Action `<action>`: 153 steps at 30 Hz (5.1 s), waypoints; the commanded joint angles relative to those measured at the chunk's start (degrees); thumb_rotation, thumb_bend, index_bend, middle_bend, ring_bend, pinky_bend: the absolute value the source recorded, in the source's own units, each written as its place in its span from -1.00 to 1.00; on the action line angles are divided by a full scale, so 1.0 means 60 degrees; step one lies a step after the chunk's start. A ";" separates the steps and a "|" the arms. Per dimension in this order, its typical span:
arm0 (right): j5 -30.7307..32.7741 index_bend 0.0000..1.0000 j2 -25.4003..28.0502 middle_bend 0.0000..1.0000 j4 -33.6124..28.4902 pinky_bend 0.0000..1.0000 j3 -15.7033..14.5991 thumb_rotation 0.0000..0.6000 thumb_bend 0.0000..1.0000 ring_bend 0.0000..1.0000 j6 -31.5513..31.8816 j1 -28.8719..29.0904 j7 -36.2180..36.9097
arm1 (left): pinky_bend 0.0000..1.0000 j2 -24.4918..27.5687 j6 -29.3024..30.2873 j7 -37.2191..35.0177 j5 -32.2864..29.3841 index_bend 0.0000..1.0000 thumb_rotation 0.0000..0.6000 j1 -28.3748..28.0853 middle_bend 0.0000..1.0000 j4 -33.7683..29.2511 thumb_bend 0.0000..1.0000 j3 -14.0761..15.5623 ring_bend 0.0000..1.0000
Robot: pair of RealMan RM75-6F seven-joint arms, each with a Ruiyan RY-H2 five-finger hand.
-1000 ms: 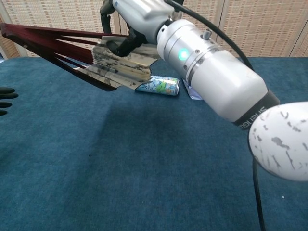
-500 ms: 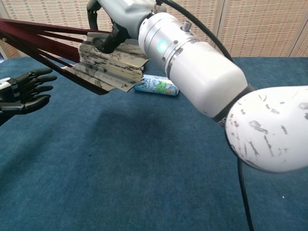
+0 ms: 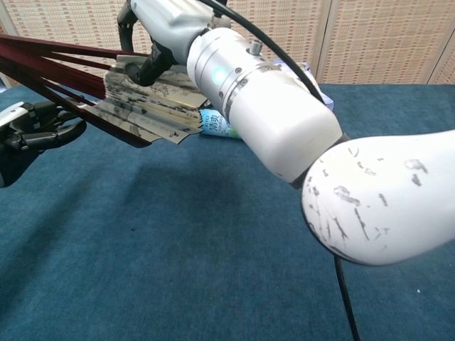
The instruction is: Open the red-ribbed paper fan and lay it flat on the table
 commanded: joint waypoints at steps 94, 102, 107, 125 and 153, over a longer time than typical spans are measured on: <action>-0.0452 0.34 0.1253 -0.59 -0.0982 -0.81 -0.0686 1.00 0.20 -0.99 0.1096 -0.0429 0.0153 | -0.93 -0.0650 0.1676 0.0608 0.0187 0.61 1.00 -0.0260 -0.61 0.3648 0.44 -0.1215 -1.00; -0.1415 0.33 0.1524 -0.59 -0.1051 -0.81 -0.1607 1.00 0.20 -0.99 0.1425 -0.0927 0.0425 | -0.93 -0.1306 0.2273 0.0635 0.0489 0.59 1.00 -0.0234 -0.60 0.5434 0.42 -0.0862 -1.00; -0.2099 0.32 0.1402 -0.59 -0.0724 -0.81 -0.2332 1.00 0.20 -0.99 0.1744 -0.1336 0.0663 | -0.93 -0.1776 0.2654 0.0582 0.0753 0.57 1.00 -0.0145 -0.60 0.6758 0.40 -0.0507 -1.00; -0.3584 0.14 0.0573 -0.59 0.0449 -0.81 -0.3749 1.00 0.20 -0.99 0.2253 -0.2554 0.1017 | -0.95 -0.2886 0.2113 0.0103 0.1450 -0.20 1.00 0.0357 -0.67 1.0370 0.25 0.0900 -1.00; -0.3514 -1.00 0.0935 -0.70 0.0089 -0.81 -0.3715 1.00 -0.10 -1.00 0.1502 -0.3416 -0.0022 | -0.99 -0.1969 0.1342 0.0261 0.2043 -1.00 1.00 0.0878 -1.00 1.0116 -0.27 0.1946 -1.00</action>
